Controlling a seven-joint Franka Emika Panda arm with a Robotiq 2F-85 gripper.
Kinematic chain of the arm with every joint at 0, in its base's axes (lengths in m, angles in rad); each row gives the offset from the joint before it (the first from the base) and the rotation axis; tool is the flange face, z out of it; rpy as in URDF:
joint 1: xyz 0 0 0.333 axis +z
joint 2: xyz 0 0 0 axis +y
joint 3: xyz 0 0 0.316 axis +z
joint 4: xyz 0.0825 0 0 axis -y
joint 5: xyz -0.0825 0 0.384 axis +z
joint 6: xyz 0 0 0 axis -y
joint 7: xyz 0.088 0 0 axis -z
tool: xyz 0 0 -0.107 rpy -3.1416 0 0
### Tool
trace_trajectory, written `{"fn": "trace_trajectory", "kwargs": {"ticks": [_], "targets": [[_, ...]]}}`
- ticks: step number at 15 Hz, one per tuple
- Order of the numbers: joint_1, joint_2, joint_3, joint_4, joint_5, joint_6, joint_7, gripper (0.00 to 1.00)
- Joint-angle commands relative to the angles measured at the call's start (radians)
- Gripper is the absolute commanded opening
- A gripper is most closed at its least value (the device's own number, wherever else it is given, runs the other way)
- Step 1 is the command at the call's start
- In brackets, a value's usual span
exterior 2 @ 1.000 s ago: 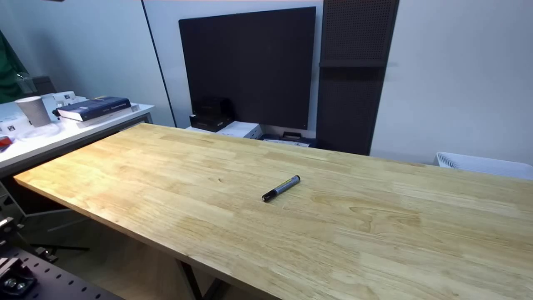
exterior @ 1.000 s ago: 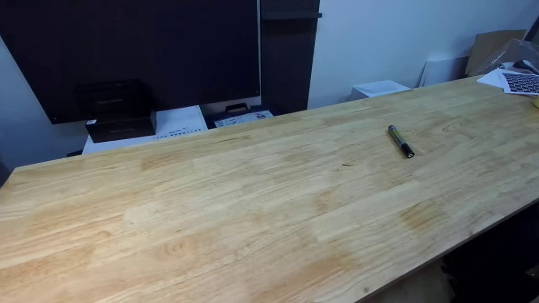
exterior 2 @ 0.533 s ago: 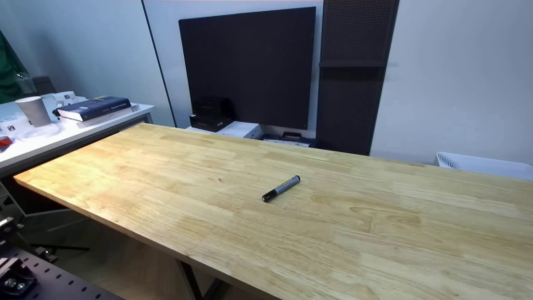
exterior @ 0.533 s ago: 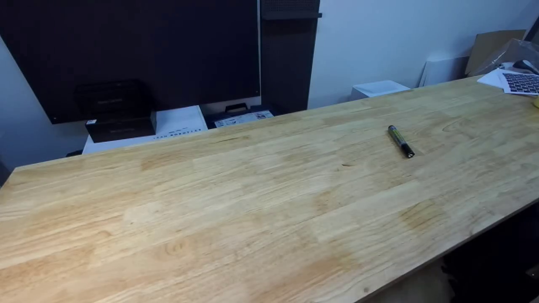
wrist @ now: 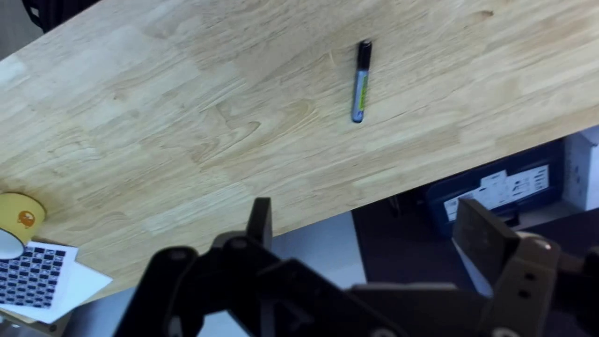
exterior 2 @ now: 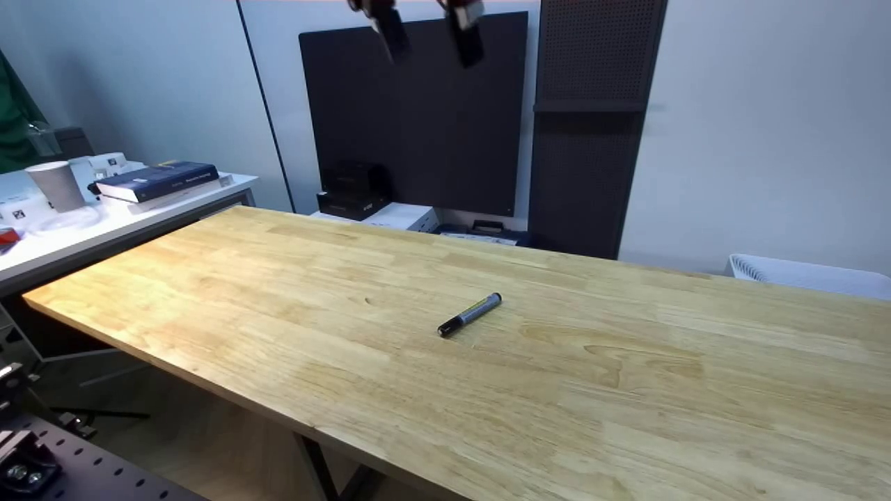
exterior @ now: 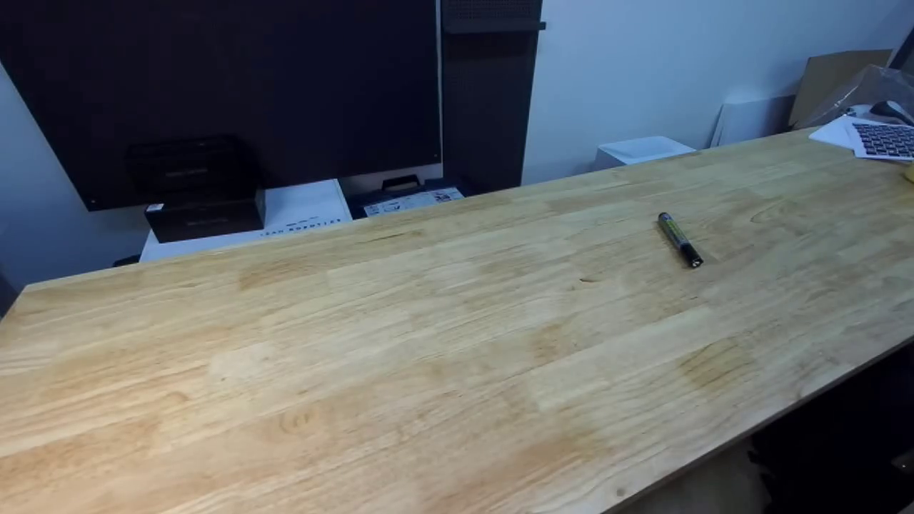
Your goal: Move the marker slightly up on the table
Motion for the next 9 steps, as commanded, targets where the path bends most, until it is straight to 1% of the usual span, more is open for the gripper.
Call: {"fn": "trace_trajectory", "kwargs": {"ticks": [1,3,4,5,6,7,9], "targets": [[-0.069,0.259,-0.014,0.068,0.009,0.176,0.076,1.0],[-0.093,0.372,-0.022,0.088,0.012,0.239,0.096,1.0],[-0.084,0.426,-0.031,0.116,0.027,0.222,0.091,1.0],[-0.079,0.308,-0.039,0.039,0.01,0.22,0.044,1.0],[-0.075,0.348,-0.045,0.049,0.009,0.23,0.044,1.0],[-0.074,0.361,-0.048,0.051,0.008,0.236,0.043,1.0],[-0.073,0.348,-0.046,0.048,0.008,0.236,0.043,1.0]]}}
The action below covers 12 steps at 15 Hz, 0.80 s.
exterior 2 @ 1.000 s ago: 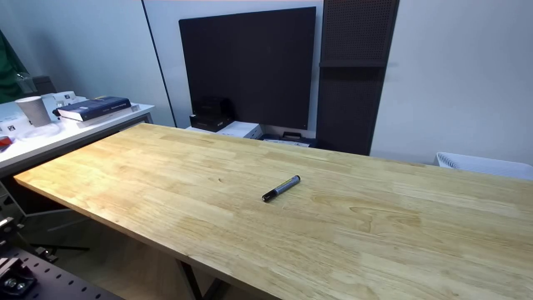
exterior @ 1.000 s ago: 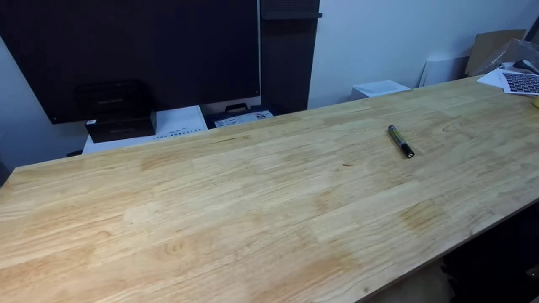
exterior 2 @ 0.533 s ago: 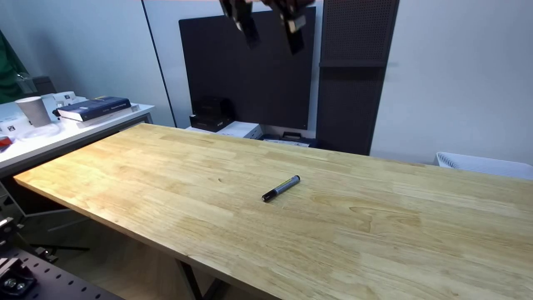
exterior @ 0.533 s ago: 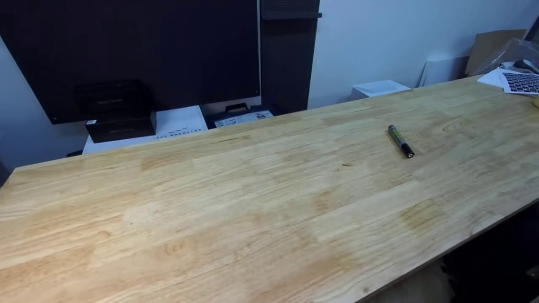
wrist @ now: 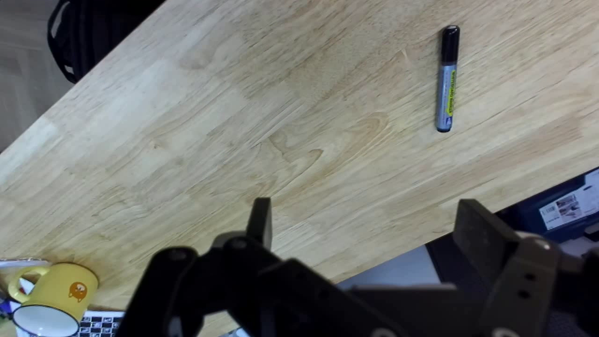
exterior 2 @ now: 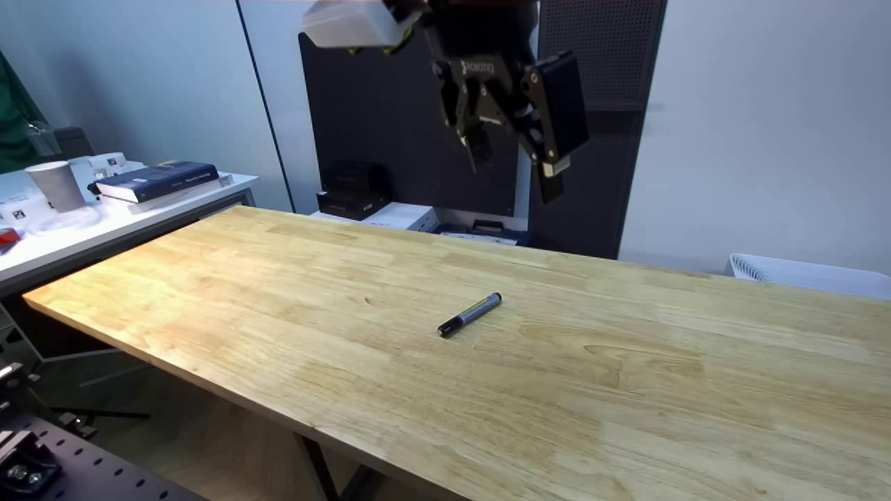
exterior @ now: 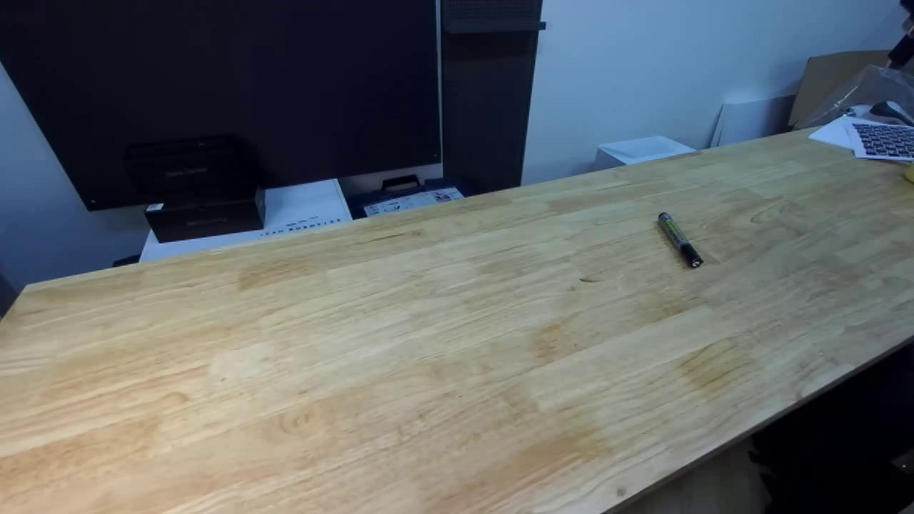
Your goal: Move the marker slightly up on the table
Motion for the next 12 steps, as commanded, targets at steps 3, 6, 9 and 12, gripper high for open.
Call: {"fn": "trace_trajectory", "kwargs": {"ticks": [3,6,9,12], "targets": [[-0.002,0.026,0.015,0.023,-0.05,0.0,0.041,1.0],[0.067,0.132,0.006,0.087,0.029,0.005,-0.005,1.0],[0.155,0.264,0.002,0.171,0.175,0.001,-0.096,1.0],[0.181,0.429,0.03,0.287,0.318,-0.012,-0.198,1.0]]}}
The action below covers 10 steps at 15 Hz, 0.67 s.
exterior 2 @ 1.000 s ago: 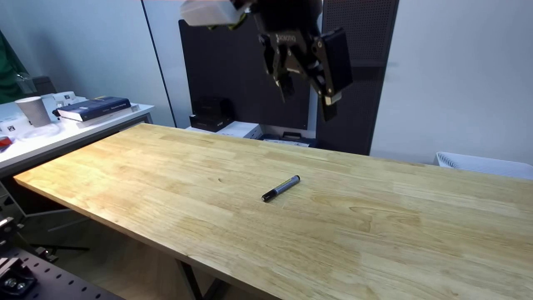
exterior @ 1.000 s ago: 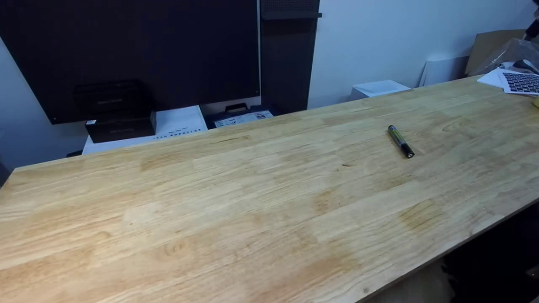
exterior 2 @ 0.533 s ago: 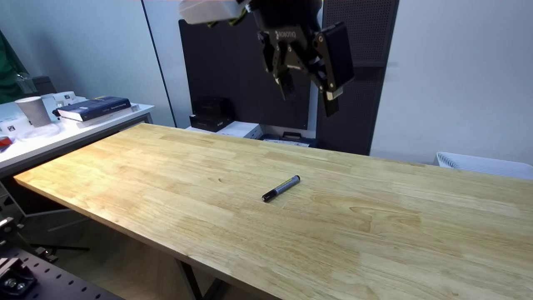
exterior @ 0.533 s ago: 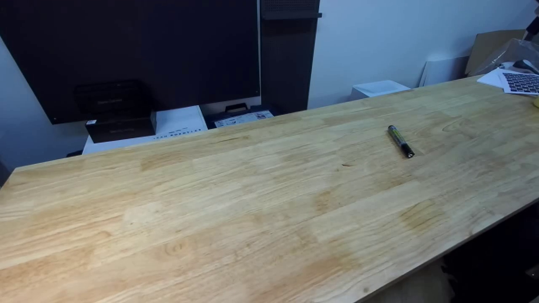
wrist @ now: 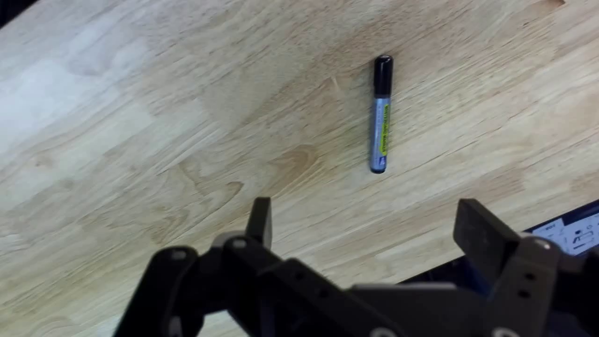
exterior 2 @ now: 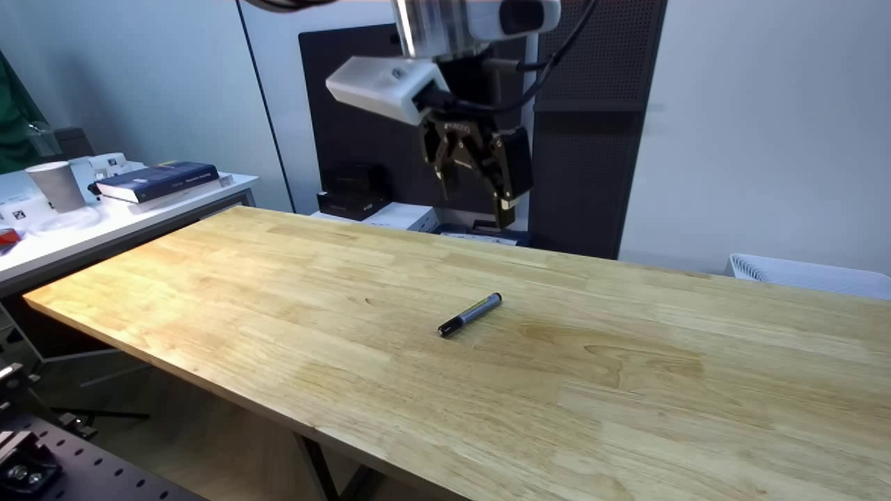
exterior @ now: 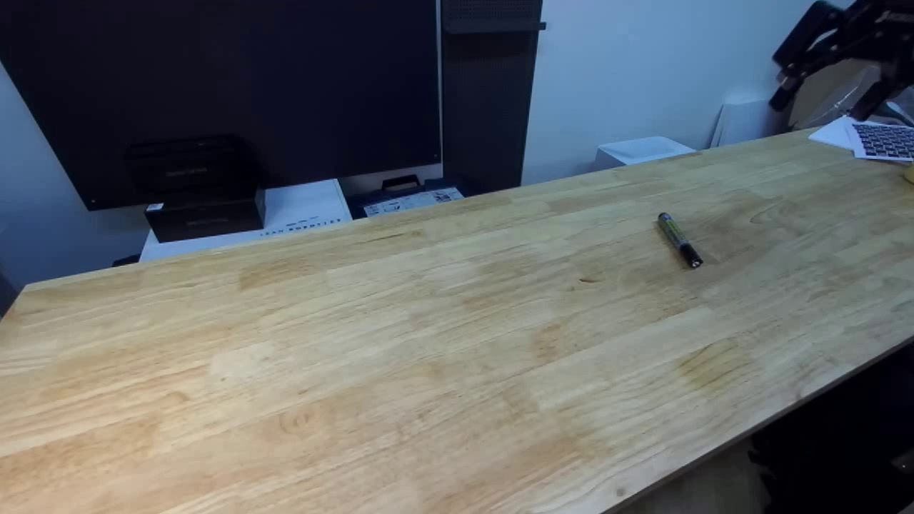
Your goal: Move the marker slightly up on the table
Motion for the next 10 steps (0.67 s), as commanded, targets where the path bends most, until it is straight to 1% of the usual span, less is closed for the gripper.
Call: {"fn": "trace_trajectory", "kwargs": {"ticks": [1,2,5,7,8,9,10], "targets": [[0.013,0.241,0.023,0.185,0.1,-0.009,-0.073,1.0],[0.005,0.296,0.032,0.226,0.11,-0.012,-0.081,1.0],[-0.012,0.435,0.042,0.332,0.089,-0.033,-0.061,1.0],[0.009,0.507,0.024,0.385,0.052,-0.031,-0.028,1.0],[0.021,0.527,0.015,0.4,0.034,-0.034,-0.02,1.0],[-0.003,0.469,0.036,0.328,0.054,-0.007,-0.049,1.0],[0.0,0.498,0.034,0.351,0.045,-0.008,-0.045,1.0]]}}
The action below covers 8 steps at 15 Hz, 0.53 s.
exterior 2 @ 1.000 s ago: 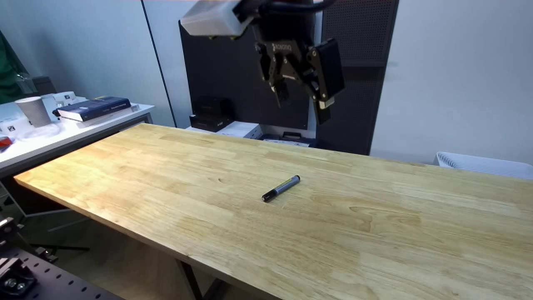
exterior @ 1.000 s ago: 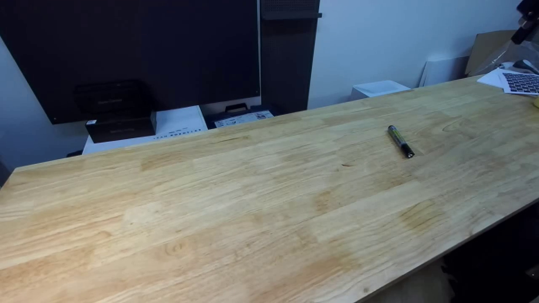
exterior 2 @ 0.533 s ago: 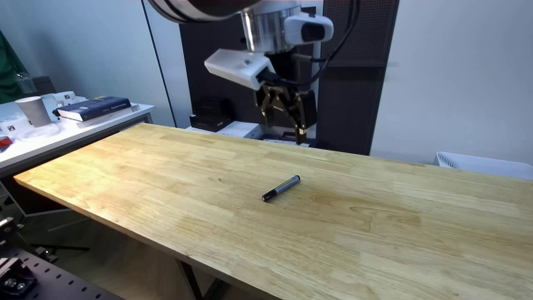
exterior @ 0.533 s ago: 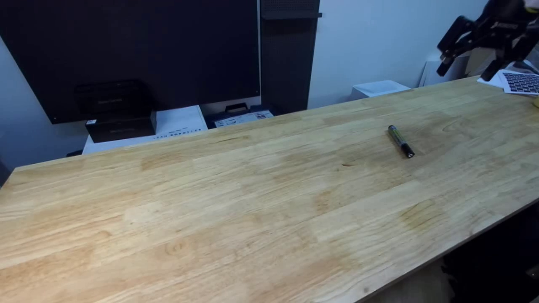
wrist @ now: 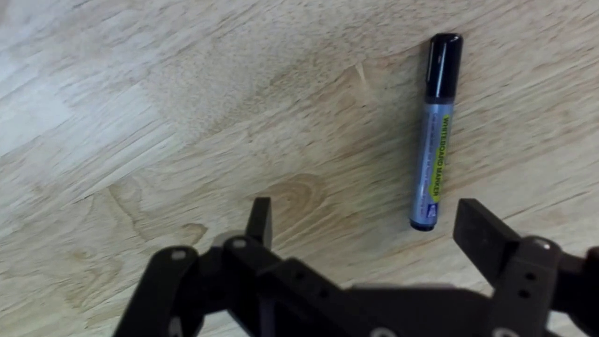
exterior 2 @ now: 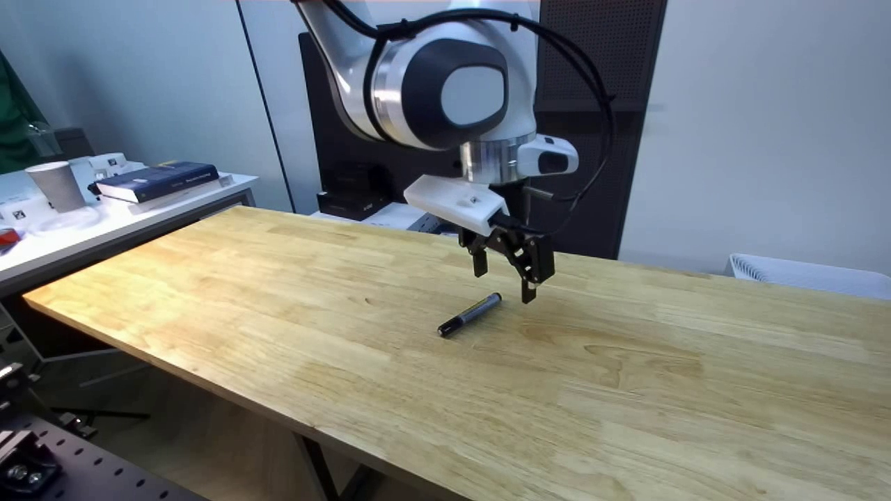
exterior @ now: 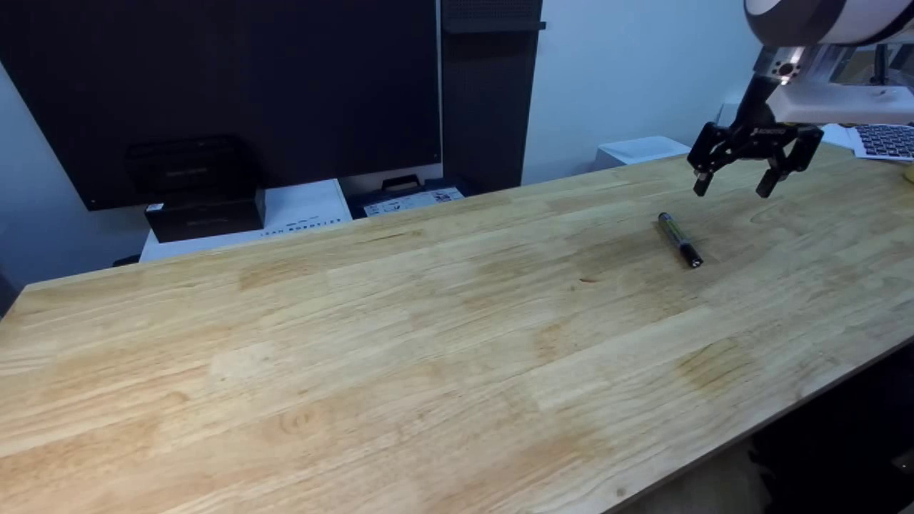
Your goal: Move the marker slightly up on the table
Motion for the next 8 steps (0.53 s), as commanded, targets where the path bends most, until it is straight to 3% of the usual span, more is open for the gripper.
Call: {"fn": "trace_trajectory", "kwargs": {"ticks": [1,5,8], "targets": [[-0.006,0.015,0.007,0.015,-0.015,-0.002,0.011,1.0],[-0.003,0.025,0.006,0.031,-0.017,-0.006,0.012,1.0],[-0.02,0.045,0.056,0.043,0.016,0.003,-0.002,1.0]]}}
